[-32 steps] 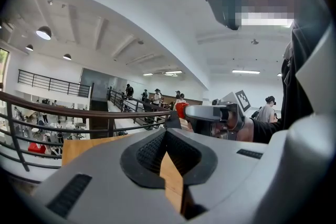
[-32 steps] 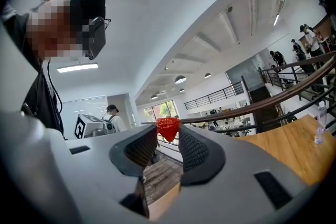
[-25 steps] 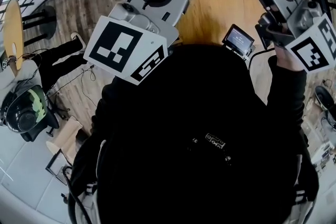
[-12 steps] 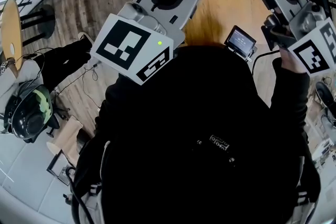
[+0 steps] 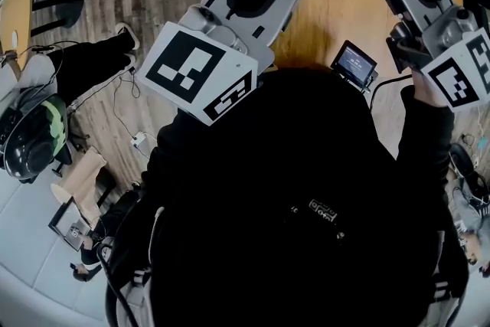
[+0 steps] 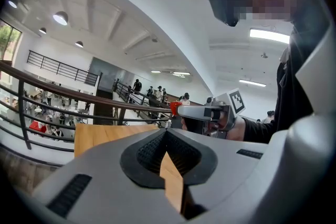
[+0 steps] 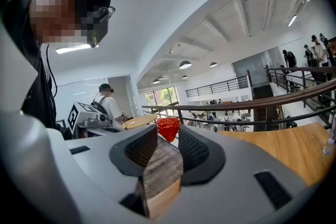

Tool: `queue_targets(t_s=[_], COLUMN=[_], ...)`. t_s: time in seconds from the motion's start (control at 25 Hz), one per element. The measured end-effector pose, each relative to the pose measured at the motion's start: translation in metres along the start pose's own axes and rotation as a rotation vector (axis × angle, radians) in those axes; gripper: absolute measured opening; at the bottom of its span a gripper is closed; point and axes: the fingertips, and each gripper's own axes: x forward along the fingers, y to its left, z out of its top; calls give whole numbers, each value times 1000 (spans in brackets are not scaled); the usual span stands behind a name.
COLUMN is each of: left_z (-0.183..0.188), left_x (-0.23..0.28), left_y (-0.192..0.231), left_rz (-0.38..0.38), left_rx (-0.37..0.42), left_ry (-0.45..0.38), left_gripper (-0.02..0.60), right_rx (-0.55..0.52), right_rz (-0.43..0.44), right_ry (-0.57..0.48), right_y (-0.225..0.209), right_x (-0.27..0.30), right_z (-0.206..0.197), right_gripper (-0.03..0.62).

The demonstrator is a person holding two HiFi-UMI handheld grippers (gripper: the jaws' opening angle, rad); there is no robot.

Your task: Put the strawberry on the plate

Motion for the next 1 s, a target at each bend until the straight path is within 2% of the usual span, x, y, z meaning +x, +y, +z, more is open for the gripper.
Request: queue_targets(t_s=[0.16,0.44,0.76,1.0], left_z=[-3,-13,-28,-36], left_x=[-15,-56,-64,-61], left_y=[5,43,50,51], left_rz=[36,77,88,83], left_rx=[-14,-54,-107,-115], left_ry=[-4,-11,-12,5], left_gripper=[3,3,3,3], right_rx=[-15,-19,7,46], right_rz=[26,61,66,78], right_ry=[29,72,111,122], right_y=[9,30,23,18], right_x=[15,69,87,91], right_z=[-6,-20,-44,-64], right_gripper=[137,137,137,137])
